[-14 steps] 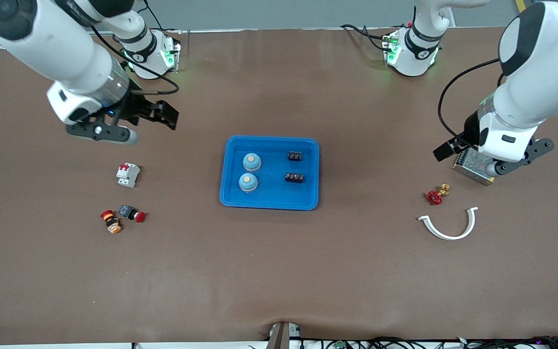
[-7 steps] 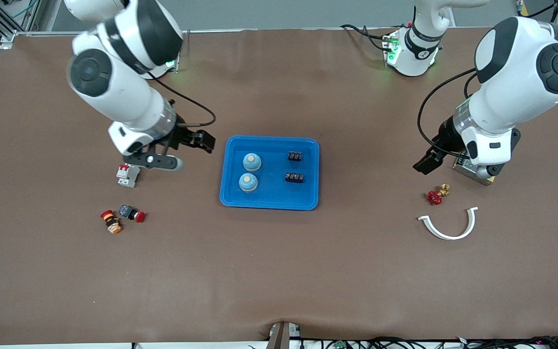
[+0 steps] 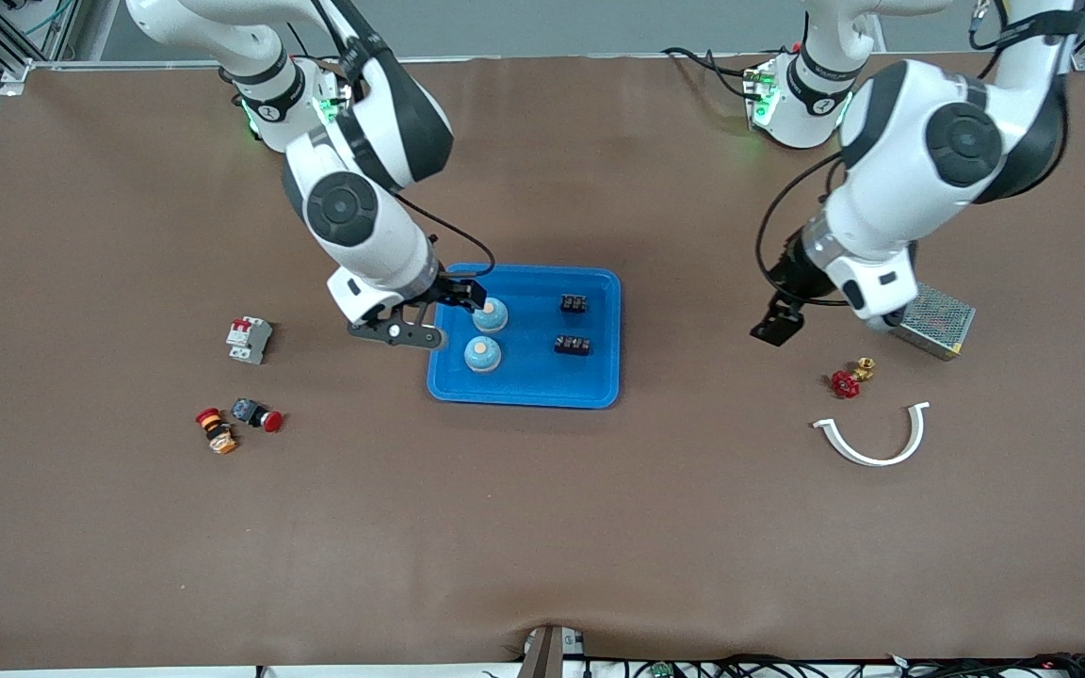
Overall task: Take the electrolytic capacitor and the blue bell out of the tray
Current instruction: 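Grasp a blue bell with the right gripper while the left gripper lowers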
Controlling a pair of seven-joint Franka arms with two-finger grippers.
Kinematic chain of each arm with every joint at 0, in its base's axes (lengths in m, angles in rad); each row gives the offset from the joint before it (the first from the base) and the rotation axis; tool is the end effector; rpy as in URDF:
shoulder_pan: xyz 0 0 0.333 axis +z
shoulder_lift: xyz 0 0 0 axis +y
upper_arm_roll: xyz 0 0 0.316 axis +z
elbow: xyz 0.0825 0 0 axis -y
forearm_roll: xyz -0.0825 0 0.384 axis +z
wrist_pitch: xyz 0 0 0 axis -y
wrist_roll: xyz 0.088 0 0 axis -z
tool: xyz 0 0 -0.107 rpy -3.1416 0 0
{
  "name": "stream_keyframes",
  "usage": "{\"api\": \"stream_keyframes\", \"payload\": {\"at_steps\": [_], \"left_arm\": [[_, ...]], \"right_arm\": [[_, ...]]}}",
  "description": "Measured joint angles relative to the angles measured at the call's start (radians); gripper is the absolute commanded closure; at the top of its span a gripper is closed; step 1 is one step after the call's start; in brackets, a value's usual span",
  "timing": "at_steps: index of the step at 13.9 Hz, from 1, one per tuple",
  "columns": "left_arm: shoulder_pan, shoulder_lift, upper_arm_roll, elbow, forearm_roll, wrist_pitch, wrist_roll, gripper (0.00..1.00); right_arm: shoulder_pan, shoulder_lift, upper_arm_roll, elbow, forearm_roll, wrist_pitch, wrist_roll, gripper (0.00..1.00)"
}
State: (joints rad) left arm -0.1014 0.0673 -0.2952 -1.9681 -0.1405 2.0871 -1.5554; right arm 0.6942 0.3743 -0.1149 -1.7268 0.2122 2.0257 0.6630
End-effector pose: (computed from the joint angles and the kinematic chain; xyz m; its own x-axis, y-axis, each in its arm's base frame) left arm 0.5306 -0.2270 0.4444 0.3379 0.9301 -0.1440 0.9412 -0.3340 0.0511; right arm 0.5301 0.3688 0.3626 0.9743 -0.1701 -0.1479 -0.1810 -0.9815 -0.0632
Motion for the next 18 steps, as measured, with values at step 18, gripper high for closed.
{"api": "stream_keyframes", "payload": {"at_steps": [18], "left_arm": [[-0.263, 0.296, -0.086, -0.042, 0.107, 0.225, -0.653, 0.00]], "right_arm": [[0.020, 0.216, -0.002, 0.014, -0.010, 0.240, -0.001, 0.00]]}}
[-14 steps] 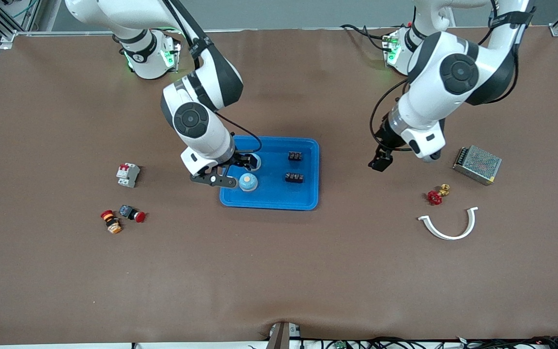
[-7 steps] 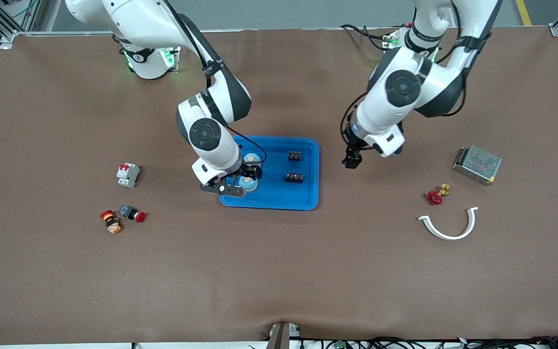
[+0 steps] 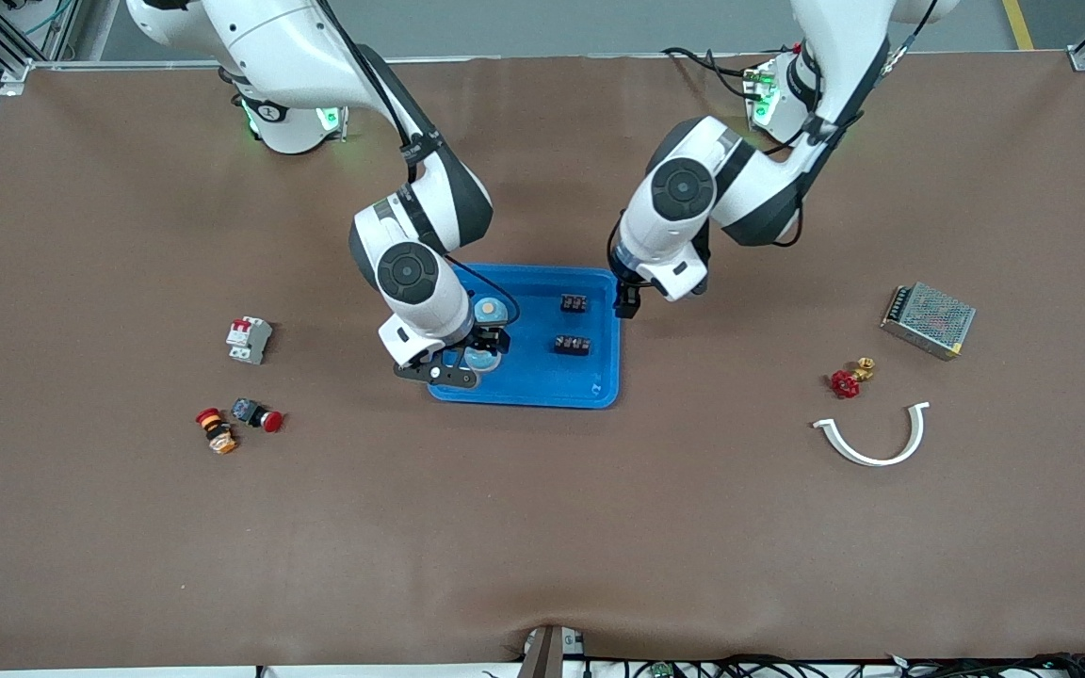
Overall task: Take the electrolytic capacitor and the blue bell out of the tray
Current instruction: 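Grasp a blue bell with the right gripper while the left gripper lowers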
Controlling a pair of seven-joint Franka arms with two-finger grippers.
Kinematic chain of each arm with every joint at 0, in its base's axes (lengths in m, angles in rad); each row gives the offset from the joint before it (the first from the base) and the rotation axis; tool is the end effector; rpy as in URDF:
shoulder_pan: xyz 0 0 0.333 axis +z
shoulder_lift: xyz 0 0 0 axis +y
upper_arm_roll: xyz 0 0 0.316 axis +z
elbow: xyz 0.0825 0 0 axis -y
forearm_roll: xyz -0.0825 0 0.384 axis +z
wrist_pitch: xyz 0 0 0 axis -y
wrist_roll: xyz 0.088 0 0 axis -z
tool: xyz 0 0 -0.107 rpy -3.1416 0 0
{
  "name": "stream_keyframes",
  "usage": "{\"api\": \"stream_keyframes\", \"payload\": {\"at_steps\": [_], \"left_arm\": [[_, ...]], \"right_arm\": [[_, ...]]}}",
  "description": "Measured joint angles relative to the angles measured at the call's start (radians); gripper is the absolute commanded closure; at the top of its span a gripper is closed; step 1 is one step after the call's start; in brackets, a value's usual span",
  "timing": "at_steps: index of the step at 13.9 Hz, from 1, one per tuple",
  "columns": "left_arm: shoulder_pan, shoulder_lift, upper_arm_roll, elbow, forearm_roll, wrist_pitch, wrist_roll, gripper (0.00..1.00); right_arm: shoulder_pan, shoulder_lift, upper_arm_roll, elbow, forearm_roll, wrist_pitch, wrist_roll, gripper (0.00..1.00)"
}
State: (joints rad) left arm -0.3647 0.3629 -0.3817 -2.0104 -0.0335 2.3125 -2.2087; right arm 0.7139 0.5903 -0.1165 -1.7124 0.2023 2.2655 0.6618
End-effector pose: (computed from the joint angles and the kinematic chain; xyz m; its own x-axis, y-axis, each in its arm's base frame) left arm 0.4434 -0.4016 0.2831 0.0584 0.9931 -0.1016 0.9897 -0.0709 -0.1246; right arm 0.5465 0.3872 0.2465 0.9813 -0.1746 -0.0809 -0.1787 -0.9828 -0.0463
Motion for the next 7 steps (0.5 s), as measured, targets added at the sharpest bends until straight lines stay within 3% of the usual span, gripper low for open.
{"api": "stream_keyframes", "payload": {"at_steps": [7], "left_arm": [[-0.023, 0.055, 0.000, 0.026, 0.021, 0.036, -0.035, 0.00]], "right_arm": [[0.012, 0.046, 0.000, 0.004, -0.010, 0.060, -0.005, 0.00]]}}
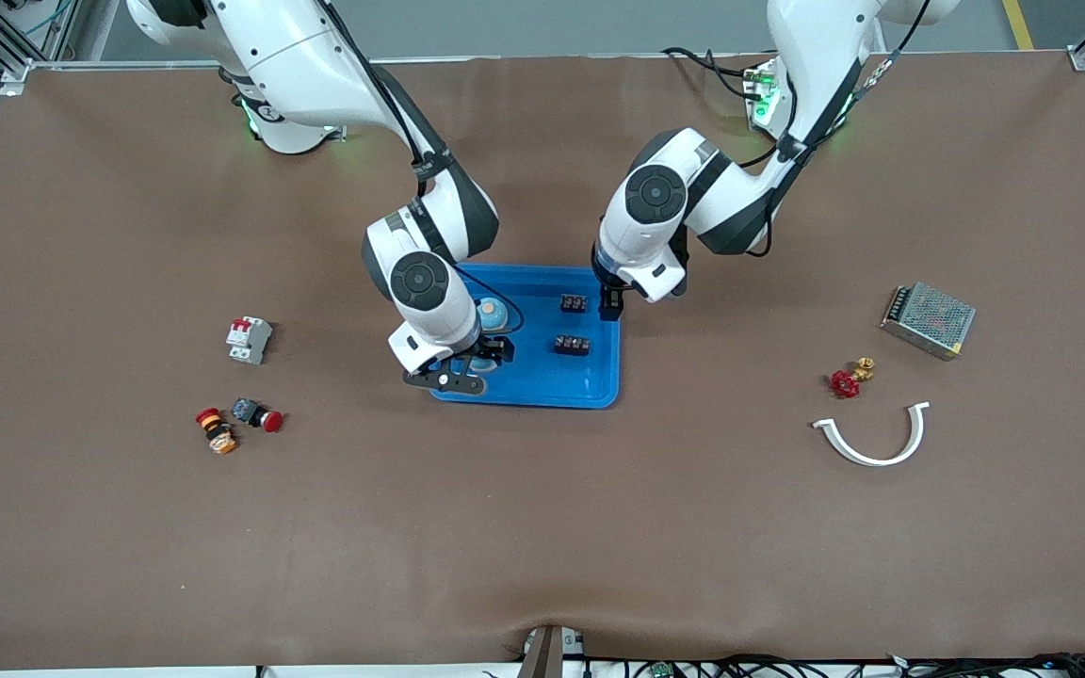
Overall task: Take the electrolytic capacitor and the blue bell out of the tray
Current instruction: 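Grasp a blue bell with the right gripper while the left gripper lowers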
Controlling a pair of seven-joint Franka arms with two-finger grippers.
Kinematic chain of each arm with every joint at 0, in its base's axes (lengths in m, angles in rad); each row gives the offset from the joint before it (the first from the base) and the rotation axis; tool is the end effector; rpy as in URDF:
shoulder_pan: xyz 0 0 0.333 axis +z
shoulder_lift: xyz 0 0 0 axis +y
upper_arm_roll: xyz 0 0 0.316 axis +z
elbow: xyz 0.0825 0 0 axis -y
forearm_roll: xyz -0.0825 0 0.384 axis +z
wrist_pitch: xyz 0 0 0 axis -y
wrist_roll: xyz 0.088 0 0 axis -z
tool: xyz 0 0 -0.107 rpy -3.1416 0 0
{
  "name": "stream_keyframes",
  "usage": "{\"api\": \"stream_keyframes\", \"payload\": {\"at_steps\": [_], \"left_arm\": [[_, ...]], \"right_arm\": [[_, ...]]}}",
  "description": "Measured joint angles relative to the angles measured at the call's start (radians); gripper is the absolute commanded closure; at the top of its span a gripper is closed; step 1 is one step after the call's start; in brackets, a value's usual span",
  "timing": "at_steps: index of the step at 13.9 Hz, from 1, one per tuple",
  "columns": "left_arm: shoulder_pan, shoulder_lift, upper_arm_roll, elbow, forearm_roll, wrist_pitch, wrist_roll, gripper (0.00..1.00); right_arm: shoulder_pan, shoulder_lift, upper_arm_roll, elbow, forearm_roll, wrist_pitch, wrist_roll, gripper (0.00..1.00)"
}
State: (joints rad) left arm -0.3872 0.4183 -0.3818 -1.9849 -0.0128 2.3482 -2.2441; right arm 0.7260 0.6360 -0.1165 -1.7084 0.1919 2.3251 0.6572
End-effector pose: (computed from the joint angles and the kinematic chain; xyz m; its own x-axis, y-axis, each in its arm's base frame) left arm 0.4418 -0.4168 0.2653 0.0516 0.9929 -0.1071 0.9904 -0.0647 -0.1225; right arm 0.5454 0.3942 0.2227 0.9863 -0.1559 -0.0547 -0.1584 -0.9864 -0.0447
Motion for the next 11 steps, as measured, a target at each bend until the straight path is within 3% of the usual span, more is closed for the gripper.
{"api": "stream_keyframes", "payload": {"at_steps": [11], "left_arm": [[-0.051, 0.192, 0.000, 0.131, 0.155, 0.023, -0.129, 0.00]], "right_arm": [[0.005, 0.022, -0.001, 0.001, -0.029, 0.008, 0.000, 0.00]]}}
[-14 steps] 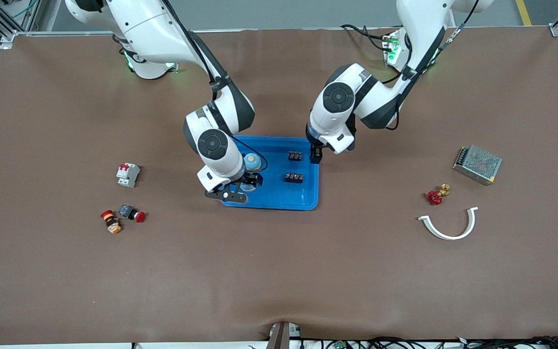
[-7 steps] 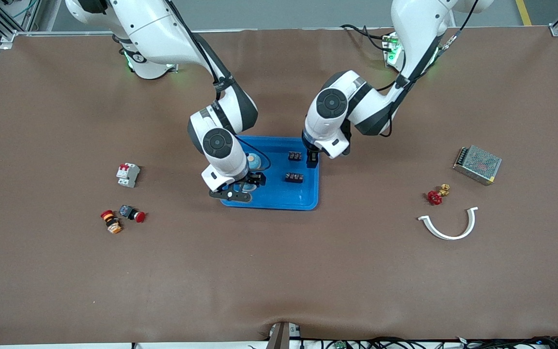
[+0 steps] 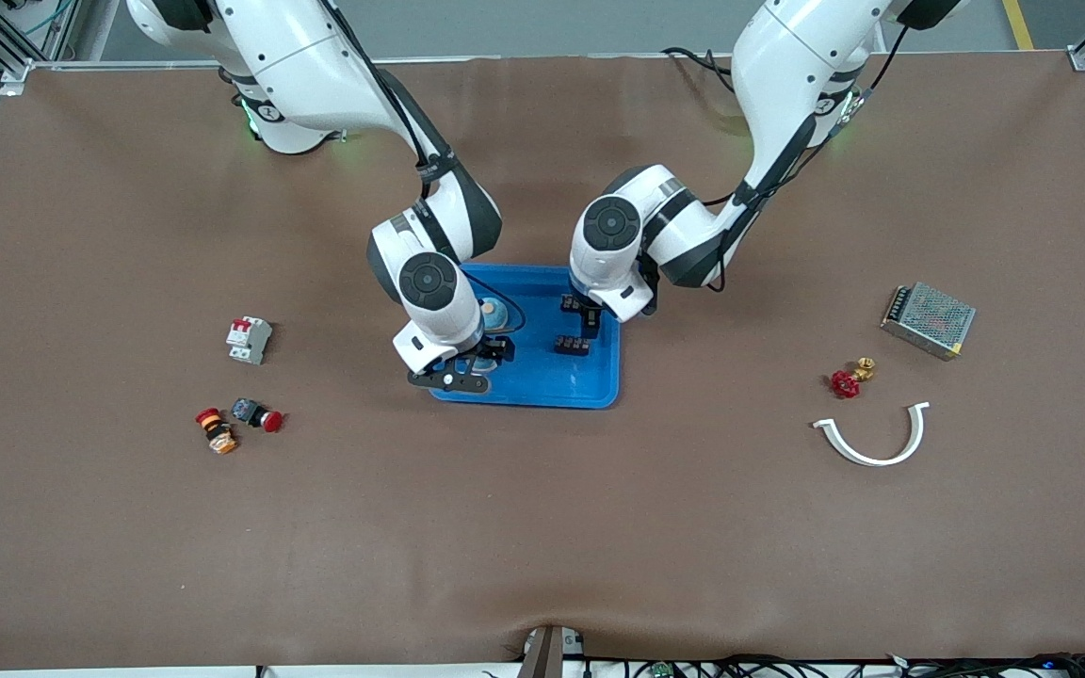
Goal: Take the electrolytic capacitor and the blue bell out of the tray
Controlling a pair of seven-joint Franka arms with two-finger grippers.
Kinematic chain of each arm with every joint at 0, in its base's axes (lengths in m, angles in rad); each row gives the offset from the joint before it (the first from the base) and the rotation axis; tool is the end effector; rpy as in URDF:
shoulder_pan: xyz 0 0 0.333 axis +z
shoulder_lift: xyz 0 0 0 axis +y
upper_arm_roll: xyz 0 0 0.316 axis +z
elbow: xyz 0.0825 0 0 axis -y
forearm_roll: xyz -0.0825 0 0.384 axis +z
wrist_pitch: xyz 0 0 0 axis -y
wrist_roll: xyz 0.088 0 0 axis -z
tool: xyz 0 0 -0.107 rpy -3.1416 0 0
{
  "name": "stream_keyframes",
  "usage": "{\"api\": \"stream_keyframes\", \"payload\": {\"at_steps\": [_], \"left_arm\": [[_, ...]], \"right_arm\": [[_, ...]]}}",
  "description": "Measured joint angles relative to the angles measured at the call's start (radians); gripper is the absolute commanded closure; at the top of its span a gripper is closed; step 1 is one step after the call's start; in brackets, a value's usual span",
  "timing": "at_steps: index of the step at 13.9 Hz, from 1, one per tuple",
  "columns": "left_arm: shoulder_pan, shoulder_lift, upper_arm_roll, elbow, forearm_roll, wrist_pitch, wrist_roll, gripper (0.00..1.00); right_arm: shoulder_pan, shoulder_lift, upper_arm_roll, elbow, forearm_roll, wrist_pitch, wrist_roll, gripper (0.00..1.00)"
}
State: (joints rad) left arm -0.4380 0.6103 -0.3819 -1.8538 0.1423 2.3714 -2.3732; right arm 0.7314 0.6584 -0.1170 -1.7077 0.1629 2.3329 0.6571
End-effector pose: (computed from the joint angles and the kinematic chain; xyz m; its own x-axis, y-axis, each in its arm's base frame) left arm 0.4453 -0.4553 0.2072 0.0610 0.9966 -0.0556 0.9912 -0.0670 -0.1144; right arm 0.5427 0.3952 0.2087 0.9900 -0.1326 -0.0487 -0.1336 -0.9909 -0.0169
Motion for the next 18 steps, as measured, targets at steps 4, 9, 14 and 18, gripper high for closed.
{"api": "stream_keyframes", "payload": {"at_steps": [4, 9, 14, 18], "left_arm": [[-0.018, 0.005, 0.001, 0.008, 0.001, 0.003, -0.009, 0.00], [-0.020, 0.026, 0.003, 0.025, 0.015, 0.017, -0.009, 0.00], [-0.024, 0.034, 0.004, 0.027, 0.015, 0.021, -0.011, 0.00], [-0.030, 0.041, 0.004, 0.030, 0.027, 0.034, -0.031, 0.00]], "right_arm": [[0.005, 0.006, 0.000, 0.000, 0.000, 0.002, 0.000, 0.00], [0.026, 0.024, 0.000, 0.000, -0.001, 0.023, 0.000, 0.00], [0.041, 0.034, -0.001, 0.000, -0.001, 0.027, 0.000, 0.00], [0.041, 0.034, -0.003, 0.000, -0.001, 0.024, 0.000, 0.00]]}}
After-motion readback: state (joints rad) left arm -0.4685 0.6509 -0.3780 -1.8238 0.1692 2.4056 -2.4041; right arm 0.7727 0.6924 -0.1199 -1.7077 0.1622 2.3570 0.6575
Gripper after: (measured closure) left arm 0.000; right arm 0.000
